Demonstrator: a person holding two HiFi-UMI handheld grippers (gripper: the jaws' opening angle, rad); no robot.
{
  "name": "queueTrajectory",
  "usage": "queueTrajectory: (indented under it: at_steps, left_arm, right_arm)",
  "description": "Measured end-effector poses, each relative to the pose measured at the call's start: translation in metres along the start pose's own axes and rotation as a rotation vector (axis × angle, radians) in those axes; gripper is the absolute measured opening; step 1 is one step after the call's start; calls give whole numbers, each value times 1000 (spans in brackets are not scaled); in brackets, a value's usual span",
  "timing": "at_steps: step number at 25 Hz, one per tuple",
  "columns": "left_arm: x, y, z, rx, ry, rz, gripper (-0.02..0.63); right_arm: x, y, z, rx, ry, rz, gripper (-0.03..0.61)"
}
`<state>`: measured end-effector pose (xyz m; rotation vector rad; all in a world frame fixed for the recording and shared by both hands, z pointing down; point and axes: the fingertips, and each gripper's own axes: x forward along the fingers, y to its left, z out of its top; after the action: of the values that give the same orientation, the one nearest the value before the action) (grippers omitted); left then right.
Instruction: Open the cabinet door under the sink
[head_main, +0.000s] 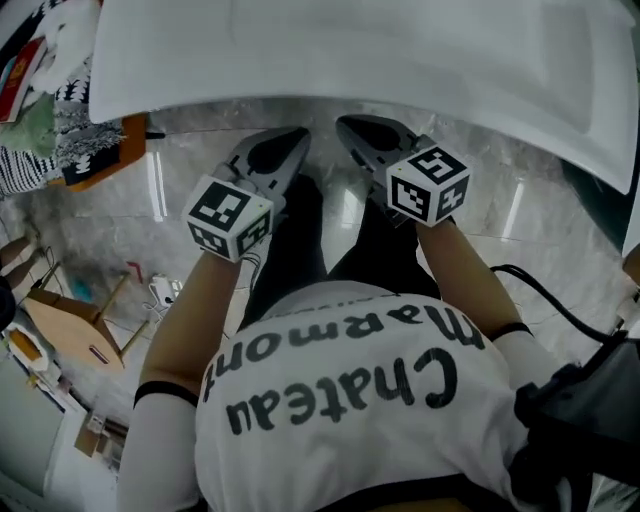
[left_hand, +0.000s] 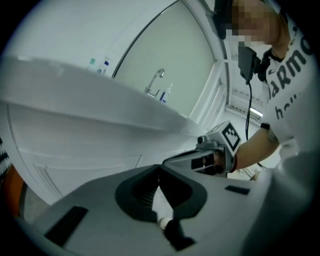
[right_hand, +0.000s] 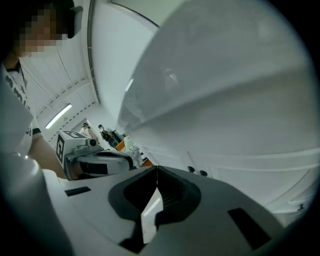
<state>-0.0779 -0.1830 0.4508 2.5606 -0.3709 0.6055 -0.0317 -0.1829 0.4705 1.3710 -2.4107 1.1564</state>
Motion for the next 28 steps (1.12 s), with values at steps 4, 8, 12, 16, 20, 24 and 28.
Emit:
queueTrajectory:
  at_steps: [4,8,12,16,20,24,28]
  left_arm:
    - [37,14,-19,46,29,-46,6]
    - [61,32,-37,5,27,-29,6]
    - [80,60,-53,19,83,-53,6]
    - [98,59,-63,118,143,-88,8]
    - [101,68,-60,115,126,-75,115]
    - [103,75,-64,151,140,-107,146]
    - [112,69,-70,177,164,-131,146]
  right_arm:
    - [14,-29,-13,7,-17,-62,11]
    - [24,-49,-31,9,22,-87,11]
    - [48,-74,-38,71,2,-147,12]
    - [46,-97,-45,111,-37,-207,12]
    - [45,-99,-48,98,-58,-210,12]
    - [55,-86,-49,63,-49,-184,98]
    - [56,-91,-54,23,-38,-204,71]
